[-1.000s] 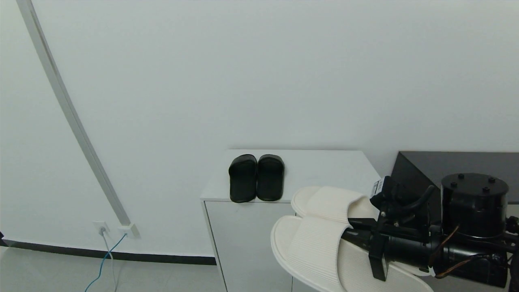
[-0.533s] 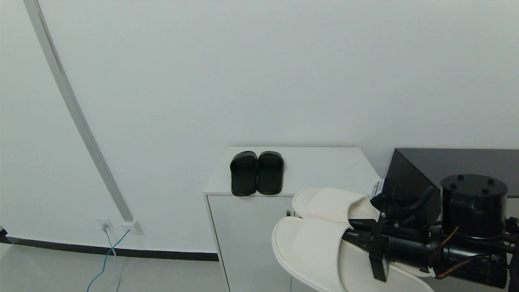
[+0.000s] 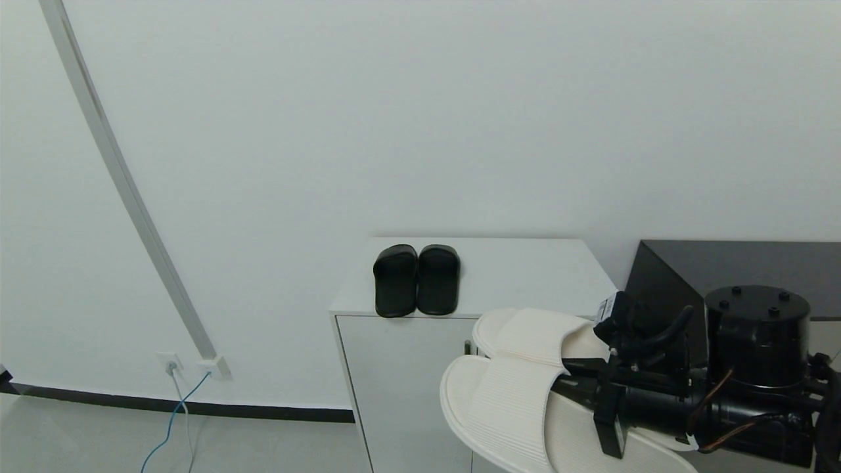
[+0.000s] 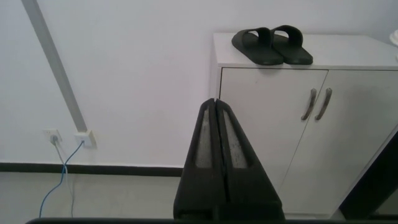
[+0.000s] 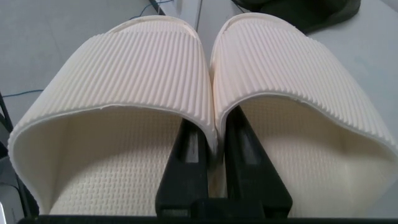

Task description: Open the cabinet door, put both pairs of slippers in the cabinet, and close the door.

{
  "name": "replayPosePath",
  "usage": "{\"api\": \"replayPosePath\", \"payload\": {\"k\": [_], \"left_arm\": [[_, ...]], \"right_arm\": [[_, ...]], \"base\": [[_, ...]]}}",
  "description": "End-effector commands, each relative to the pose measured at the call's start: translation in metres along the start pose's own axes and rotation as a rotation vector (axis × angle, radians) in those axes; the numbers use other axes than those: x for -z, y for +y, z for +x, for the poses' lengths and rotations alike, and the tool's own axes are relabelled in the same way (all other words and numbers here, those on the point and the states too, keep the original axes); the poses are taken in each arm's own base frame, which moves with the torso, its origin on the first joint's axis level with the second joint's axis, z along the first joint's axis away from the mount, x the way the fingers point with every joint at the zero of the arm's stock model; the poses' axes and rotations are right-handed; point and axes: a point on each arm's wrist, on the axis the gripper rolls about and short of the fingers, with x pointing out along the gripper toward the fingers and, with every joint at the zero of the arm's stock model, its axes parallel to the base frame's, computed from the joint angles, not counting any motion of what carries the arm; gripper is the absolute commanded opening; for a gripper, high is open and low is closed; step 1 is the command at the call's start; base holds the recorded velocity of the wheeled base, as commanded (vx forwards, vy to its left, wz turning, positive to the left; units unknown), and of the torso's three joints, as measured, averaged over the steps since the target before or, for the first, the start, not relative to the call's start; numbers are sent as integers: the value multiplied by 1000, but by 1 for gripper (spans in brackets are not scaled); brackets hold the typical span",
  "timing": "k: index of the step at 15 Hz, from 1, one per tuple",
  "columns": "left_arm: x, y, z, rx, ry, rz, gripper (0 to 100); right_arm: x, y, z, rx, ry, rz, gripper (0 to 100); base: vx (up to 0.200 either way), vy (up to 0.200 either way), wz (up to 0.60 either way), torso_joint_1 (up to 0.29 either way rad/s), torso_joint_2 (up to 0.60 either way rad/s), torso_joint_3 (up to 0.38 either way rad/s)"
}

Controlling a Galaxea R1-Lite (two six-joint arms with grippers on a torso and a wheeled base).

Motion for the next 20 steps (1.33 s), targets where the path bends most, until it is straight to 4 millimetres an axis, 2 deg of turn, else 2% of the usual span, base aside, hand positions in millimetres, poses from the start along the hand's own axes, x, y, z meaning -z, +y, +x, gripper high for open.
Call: {"api": "replayPosePath", "payload": {"k": [1,4,5,12,20], "left_arm": [[0,0,0,0,0,0,0],[0,0,0,5,3,3,0],[0,0,0,5,4,-3,100],[0,0,0,3,1,-2,100],[0,0,0,2,-2,-3,100]], "right_arm": [[2,1,1,-3,7,0,0],[4,2,-2,-6,14,3,0],[5,1,-1,-2,11,5,0],[7,-1,-5,14,5,5,0],[10,0,-5,11,4,3,0]], "base": [[0,0,0,0,0,0],[0,0,0,-73,174,93],[0,0,0,-144,349,183],[0,0,0,-173,400,221],[0,0,0,-215,539,317]]}}
